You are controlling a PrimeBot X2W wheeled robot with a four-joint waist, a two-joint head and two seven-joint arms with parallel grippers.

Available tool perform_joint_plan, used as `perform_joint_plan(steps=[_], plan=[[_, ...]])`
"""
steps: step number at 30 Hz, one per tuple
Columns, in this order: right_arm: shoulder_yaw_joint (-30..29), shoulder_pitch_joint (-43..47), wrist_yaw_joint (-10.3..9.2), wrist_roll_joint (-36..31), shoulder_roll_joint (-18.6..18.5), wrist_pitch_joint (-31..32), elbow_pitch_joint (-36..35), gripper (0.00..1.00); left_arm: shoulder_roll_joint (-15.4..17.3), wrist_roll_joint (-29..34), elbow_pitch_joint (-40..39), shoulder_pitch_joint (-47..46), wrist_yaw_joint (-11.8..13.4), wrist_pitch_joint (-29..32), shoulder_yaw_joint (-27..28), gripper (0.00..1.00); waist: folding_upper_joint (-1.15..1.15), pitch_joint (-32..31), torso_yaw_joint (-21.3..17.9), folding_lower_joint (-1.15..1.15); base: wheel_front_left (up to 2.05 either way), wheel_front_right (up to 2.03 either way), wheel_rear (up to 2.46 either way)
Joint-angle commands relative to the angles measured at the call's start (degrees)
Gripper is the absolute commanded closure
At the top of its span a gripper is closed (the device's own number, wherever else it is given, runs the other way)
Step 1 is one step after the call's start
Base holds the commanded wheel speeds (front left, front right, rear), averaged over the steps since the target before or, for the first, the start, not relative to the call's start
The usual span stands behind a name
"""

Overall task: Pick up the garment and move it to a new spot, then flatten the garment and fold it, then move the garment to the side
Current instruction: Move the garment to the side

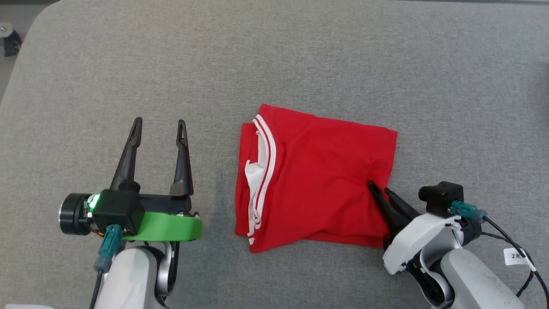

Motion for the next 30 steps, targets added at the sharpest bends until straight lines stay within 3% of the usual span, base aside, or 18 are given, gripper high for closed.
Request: perform_joint_plan(steps=[1,8,16,21,30], plan=[[0.78,-0.99,-0.02,0.32,-0.87,-0.76,-0.91,1.0,0.32,0.43,-0.22,0.11,-0.14,-0.15,0.55,0.0,0.0,-0.3,-3.81,0.0,0.0,0.0,0.0],[-0.61,-1.84,-0.07,1.03,-6.63,-4.78,-5.49,1.0,0.84,1.87,-1.47,-1.91,-1.24,-0.15,0.88,0.0,0.0,0.39,-12.59,0.0,0.0,0.0,0.0],[-3.64,-8.77,-0.06,3.48,-14.59,-5.66,-3.83,1.0,1.5,3.48,-1.95,-4.84,-2.91,-0.15,-1.1,0.0,0.0,4.48,-19.59,0.0,0.0,0.0,0.0],[-2.5,-18.21,-0.06,5.88,-19.18,-6.85,-0.42,1.0,2.41,5.01,-1.68,-8.06,-3.92,-0.15,-2.51,0.0,0.0,9.04,-20.27,0.0,0.0,0.0,0.0],[-5.45,-29.14,-0.06,9.38,-31.78,-7.34,7.78,1.0,2.95,6.58,-2.77,-13.11,-4.77,-0.07,-4.68,0.0,0.0,17.01,-18.74,0.0,0.0,0.0,0.0]])
